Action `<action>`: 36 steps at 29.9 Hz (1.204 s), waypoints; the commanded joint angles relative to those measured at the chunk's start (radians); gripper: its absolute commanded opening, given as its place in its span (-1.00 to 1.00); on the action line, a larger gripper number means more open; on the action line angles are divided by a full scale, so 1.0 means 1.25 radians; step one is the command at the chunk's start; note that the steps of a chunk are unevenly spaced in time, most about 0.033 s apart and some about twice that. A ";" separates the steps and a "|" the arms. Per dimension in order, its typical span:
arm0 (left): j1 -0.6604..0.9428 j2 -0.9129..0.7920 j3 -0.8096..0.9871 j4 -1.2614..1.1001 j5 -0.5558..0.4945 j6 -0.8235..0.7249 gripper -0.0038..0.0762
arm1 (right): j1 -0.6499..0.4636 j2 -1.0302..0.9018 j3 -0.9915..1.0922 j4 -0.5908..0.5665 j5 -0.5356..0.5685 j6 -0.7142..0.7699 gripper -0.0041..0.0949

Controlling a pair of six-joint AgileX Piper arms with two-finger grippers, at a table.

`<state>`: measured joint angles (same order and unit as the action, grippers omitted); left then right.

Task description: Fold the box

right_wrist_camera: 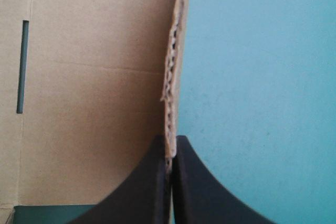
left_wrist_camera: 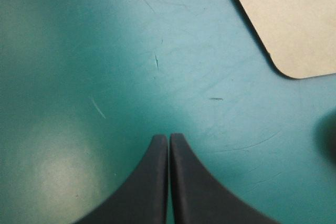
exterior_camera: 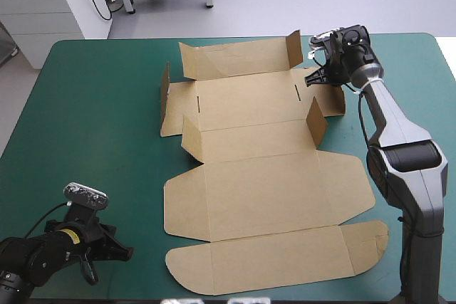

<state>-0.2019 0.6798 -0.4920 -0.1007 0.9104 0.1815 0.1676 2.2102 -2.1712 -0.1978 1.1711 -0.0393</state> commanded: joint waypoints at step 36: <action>0.002 0.000 -0.019 -0.014 -0.012 -0.010 -0.92 | 0.205 -0.053 -0.284 0.298 -0.039 -1.076 -0.96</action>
<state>-0.2019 0.6798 -0.4920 -0.1016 0.9278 0.1780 0.3962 2.2102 -2.4899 0.1964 1.1685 -1.3465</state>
